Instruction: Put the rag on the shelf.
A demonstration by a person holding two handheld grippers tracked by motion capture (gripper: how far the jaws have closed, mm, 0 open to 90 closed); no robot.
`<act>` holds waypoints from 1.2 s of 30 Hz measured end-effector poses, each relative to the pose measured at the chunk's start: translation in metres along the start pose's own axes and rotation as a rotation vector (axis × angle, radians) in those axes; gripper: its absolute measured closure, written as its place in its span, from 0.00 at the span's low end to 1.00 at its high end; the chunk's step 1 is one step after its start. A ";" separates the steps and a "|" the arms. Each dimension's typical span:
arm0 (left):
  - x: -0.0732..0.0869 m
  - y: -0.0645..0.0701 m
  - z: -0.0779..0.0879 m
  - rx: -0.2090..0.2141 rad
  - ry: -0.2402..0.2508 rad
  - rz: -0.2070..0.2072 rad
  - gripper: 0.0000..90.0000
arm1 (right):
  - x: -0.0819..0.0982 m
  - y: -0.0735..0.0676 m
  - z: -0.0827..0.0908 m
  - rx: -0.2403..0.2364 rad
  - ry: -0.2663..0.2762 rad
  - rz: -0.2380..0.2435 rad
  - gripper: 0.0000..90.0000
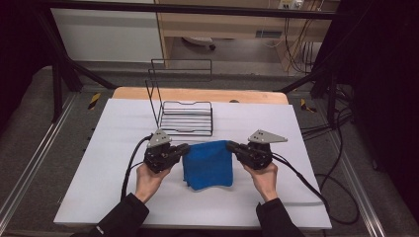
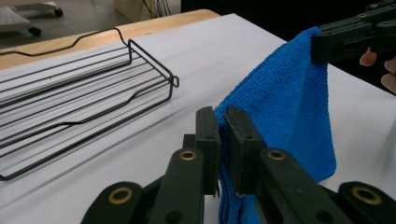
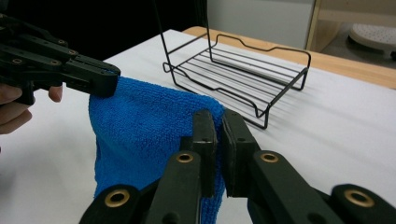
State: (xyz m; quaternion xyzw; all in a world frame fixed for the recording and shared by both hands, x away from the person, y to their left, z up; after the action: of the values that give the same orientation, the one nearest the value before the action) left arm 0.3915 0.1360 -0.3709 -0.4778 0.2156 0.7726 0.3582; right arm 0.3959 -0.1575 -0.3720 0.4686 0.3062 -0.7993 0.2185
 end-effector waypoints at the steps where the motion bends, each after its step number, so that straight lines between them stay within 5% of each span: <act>1: -0.001 0.000 0.002 0.000 0.004 -0.003 0.93 | -0.001 -0.001 0.001 0.000 0.005 0.006 0.95; 19: -0.025 0.000 0.029 -0.020 0.098 -0.029 0.93 | -0.021 -0.023 0.019 -0.008 0.107 0.069 0.95; 36: -0.044 -0.012 0.043 -0.050 0.191 -0.008 0.93 | -0.047 -0.038 0.019 0.009 0.207 0.087 0.96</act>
State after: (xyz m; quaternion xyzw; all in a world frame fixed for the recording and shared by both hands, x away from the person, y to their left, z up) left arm 0.3887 0.1576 -0.3120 -0.5591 0.2274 0.7271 0.3272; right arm 0.3821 -0.1403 -0.3130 0.5623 0.3029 -0.7379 0.2180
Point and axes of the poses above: each handheld gripper's, and its own axes: z roughly backward along the jaws, x roughly out of its underside, y roughly to its right, the point moved 1 cm from there along -z, roughly forward along the jaws, and after that the axes turned 9 degrees about -z, right-handed, at the moved point
